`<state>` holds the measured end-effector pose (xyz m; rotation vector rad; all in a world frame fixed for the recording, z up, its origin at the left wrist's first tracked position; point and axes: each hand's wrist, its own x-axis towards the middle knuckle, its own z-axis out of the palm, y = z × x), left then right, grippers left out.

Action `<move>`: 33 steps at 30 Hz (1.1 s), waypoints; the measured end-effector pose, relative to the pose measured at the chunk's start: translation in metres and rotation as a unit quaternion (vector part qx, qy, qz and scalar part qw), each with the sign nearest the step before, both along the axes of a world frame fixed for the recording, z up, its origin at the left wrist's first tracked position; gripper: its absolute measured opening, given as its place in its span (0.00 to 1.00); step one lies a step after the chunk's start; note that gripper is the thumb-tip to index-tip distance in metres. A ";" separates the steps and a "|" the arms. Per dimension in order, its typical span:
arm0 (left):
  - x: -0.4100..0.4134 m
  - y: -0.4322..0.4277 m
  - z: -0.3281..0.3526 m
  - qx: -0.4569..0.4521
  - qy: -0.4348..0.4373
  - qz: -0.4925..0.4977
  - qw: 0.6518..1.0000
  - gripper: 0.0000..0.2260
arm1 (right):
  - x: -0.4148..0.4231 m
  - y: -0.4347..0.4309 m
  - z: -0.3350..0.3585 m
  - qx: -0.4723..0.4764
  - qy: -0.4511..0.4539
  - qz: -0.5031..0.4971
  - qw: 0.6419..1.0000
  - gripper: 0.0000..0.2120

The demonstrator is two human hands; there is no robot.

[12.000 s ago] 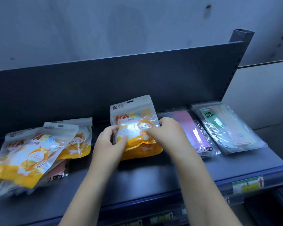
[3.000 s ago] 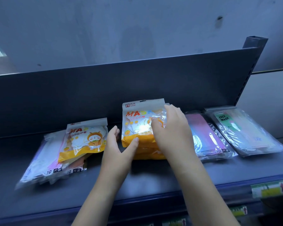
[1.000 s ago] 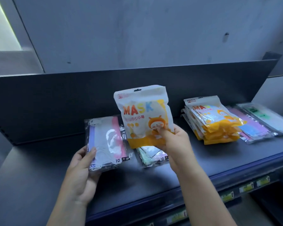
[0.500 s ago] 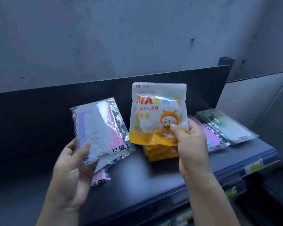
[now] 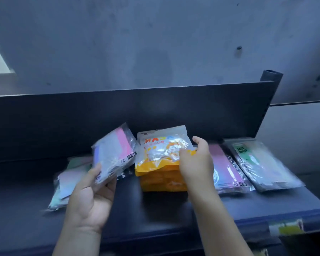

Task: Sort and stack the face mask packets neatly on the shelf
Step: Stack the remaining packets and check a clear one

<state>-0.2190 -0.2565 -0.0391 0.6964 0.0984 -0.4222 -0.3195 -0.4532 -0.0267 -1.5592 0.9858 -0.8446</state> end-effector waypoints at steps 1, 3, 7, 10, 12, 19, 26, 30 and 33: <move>-0.004 -0.001 0.003 -0.002 -0.009 -0.006 1.000 0.09 | 0.002 -0.003 -0.003 0.005 -0.003 0.007 1.000 0.24; -0.008 -0.002 0.004 0.008 -0.016 -0.001 1.000 0.10 | 0.004 0.002 -0.005 0.002 0.009 0.008 1.000 0.23; -0.009 -0.007 0.007 0.037 -0.023 0.000 0.999 0.11 | 0.008 0.000 -0.005 -0.026 0.032 -0.003 0.999 0.22; -0.011 -0.013 0.011 0.047 -0.043 -0.006 0.998 0.12 | 0.008 0.000 -0.002 -0.047 0.051 -0.022 0.997 0.24; -0.010 -0.016 0.010 0.048 -0.062 -0.002 0.997 0.15 | 0.005 0.000 -0.003 -0.071 0.056 -0.037 0.995 0.25; -0.021 -0.024 0.021 0.061 -0.159 0.046 0.984 0.20 | -0.007 0.003 -0.004 -0.269 -0.011 -0.072 0.960 0.15; -0.066 -0.064 0.045 0.106 -0.232 -0.019 0.967 0.22 | -0.044 -0.007 0.032 -0.068 -0.106 0.092 0.988 0.14; -0.097 -0.096 0.037 0.198 -0.255 -0.084 0.943 0.17 | -0.069 -0.041 0.038 0.083 -0.167 0.076 0.980 0.21; -0.117 -0.117 0.032 0.250 -0.250 -0.107 0.929 0.21 | -0.091 -0.064 0.031 0.089 -0.159 0.021 0.983 0.13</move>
